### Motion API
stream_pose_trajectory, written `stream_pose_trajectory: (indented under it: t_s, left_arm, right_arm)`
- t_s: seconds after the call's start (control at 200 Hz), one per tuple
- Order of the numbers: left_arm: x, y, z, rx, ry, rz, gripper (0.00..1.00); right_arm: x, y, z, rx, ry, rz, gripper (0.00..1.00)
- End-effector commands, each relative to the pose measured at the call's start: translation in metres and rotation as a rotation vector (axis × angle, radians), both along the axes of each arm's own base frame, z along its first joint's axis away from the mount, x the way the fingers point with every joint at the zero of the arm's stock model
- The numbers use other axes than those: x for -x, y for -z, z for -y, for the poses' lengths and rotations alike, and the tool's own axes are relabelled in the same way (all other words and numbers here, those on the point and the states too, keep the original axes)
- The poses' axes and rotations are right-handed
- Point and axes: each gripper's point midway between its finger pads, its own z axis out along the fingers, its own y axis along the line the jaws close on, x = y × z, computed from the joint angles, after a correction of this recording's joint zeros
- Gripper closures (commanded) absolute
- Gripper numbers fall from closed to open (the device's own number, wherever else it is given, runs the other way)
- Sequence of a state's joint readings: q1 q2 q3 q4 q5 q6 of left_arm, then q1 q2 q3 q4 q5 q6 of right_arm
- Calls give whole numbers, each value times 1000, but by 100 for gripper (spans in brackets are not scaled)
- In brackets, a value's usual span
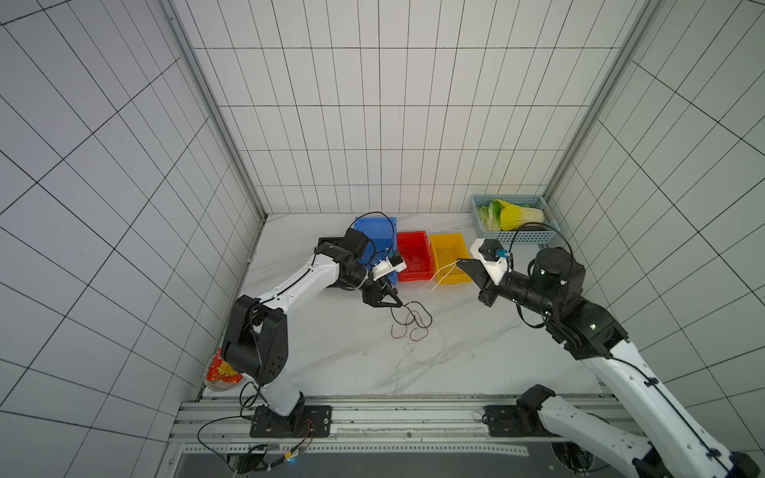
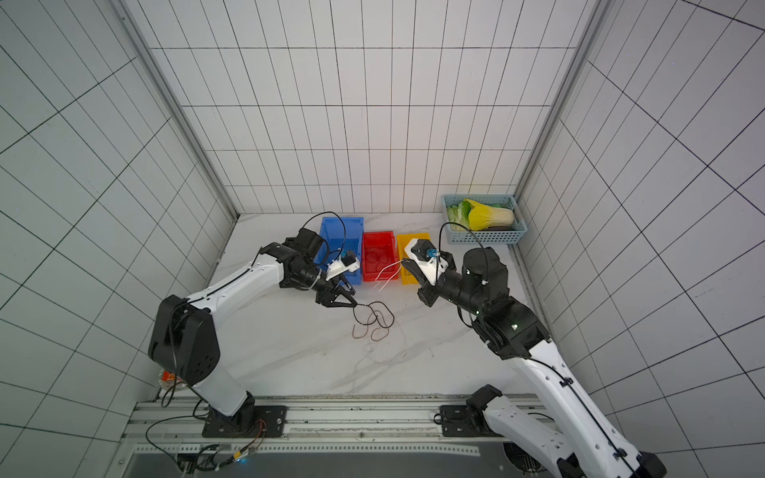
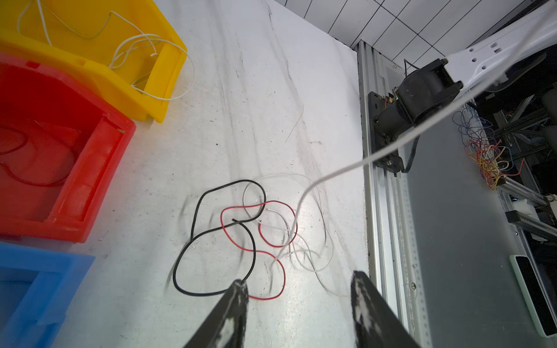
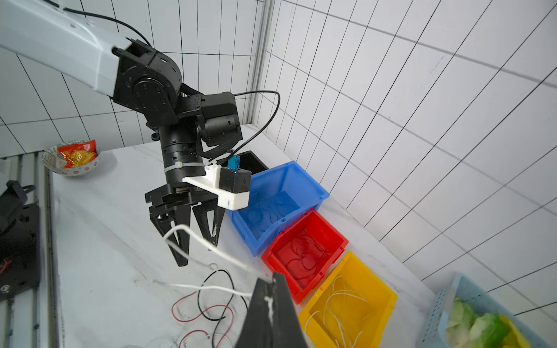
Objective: Untangle and sort cables by color
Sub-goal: Untie the cable.
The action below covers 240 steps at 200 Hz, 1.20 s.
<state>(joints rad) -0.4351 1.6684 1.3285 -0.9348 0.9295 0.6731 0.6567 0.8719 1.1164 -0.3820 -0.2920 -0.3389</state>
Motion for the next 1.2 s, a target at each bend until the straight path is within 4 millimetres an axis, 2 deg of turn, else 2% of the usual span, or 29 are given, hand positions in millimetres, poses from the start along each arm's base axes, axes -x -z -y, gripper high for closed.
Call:
stream_pose_trajectory:
  t_s: [0.0, 0.16, 0.3, 0.465, 0.685, 0.83, 0.935, 1.009, 1.194]
  left_arm:
    - [5, -36, 4, 110, 47, 83, 45]
    - [7, -41, 4, 126, 61, 93, 44]
    - [8, -39, 1, 127, 53, 94, 44]
    - [8, -31, -2, 129, 41, 89, 44]
    - [3, -14, -2, 105, 26, 72, 44]
    - [-3, -6, 0, 90, 13, 62, 43]
    - [-6, -1, 1, 74, 9, 53, 43]
    - [-7, 4, 0, 59, 1, 50, 43]
    - [-4, 16, -13, 12, -10, -4, 43]
  right_arm:
    - [-14, -38, 14, 5, 111, 119, 100]
    - [-30, -97, 23, -120, 220, 200, 100]
    - [-46, -136, 37, -154, 322, 262, 100]
    - [-47, -187, 54, -236, 367, 345, 100]
    - [-54, -228, 77, -269, 435, 427, 100]
    - [-57, -250, 82, -290, 441, 468, 100]
    - [-74, -242, 80, -260, 457, 451, 100]
    - [-92, -222, 78, -234, 474, 402, 100]
    - [-141, -168, 87, -204, 544, 279, 100]
